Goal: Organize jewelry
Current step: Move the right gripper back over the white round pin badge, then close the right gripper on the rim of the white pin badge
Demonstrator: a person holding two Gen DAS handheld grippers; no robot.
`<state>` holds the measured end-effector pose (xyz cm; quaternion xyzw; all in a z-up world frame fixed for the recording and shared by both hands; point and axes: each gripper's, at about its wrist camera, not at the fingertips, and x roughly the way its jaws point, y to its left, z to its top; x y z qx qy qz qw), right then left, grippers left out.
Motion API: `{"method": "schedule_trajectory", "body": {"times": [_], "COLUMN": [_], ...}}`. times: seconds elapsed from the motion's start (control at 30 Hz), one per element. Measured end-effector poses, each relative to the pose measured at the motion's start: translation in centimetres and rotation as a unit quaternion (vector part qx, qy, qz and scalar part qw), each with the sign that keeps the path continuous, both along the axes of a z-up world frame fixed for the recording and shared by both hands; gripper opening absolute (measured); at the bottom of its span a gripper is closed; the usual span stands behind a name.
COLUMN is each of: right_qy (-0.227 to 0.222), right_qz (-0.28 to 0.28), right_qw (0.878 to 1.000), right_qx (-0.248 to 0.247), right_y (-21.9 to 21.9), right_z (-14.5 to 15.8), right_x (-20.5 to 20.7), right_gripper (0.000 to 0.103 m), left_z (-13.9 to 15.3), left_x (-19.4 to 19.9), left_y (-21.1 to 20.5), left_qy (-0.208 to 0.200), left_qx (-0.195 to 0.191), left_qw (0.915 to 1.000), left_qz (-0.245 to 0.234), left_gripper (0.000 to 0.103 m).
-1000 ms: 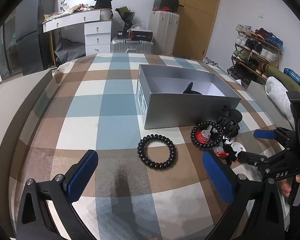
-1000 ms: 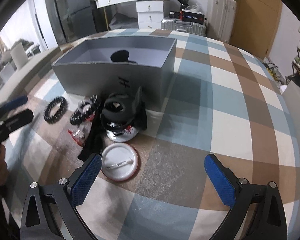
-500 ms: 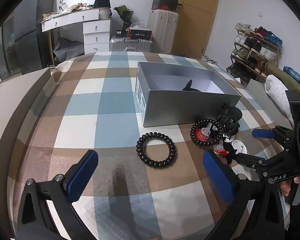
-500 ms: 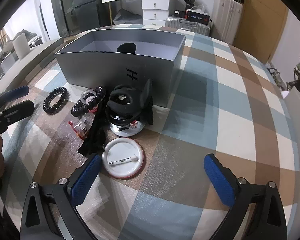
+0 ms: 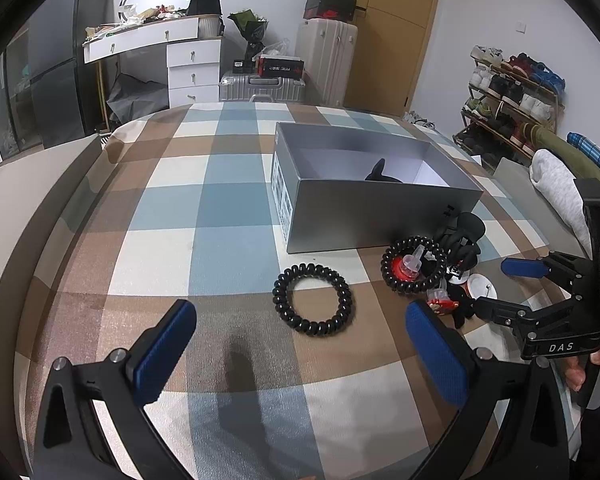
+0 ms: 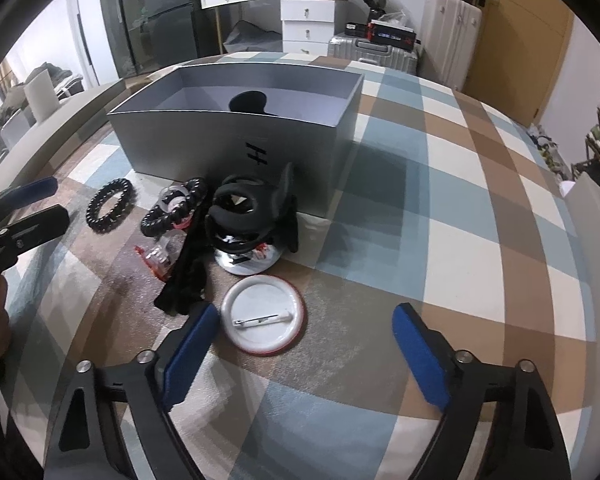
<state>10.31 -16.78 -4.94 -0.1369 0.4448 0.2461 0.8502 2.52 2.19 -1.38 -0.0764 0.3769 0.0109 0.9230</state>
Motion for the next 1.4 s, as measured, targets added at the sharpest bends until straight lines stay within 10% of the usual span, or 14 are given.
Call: {"method": "schedule_trajectory", "body": {"times": [0.33, 1.4], "right_qy": [-0.01, -0.078], "right_qz": [0.052, 0.01], "right_qw": [0.999, 0.991], "right_qx": [0.004, 0.104], "right_y": [1.1, -1.6], "right_z": [0.5, 4.3], "right_x": [-1.2, -1.2], "right_gripper": [0.041, 0.041], "left_z": [0.0, -1.8], "left_x": [0.0, 2.9], "left_y": [-0.1, -1.1], "left_qy": [0.0, 0.082], "left_qx": [0.001, 0.015], "left_qw": [1.0, 0.9965], "left_qz": [-0.001, -0.003], "left_gripper": [0.102, 0.099]}}
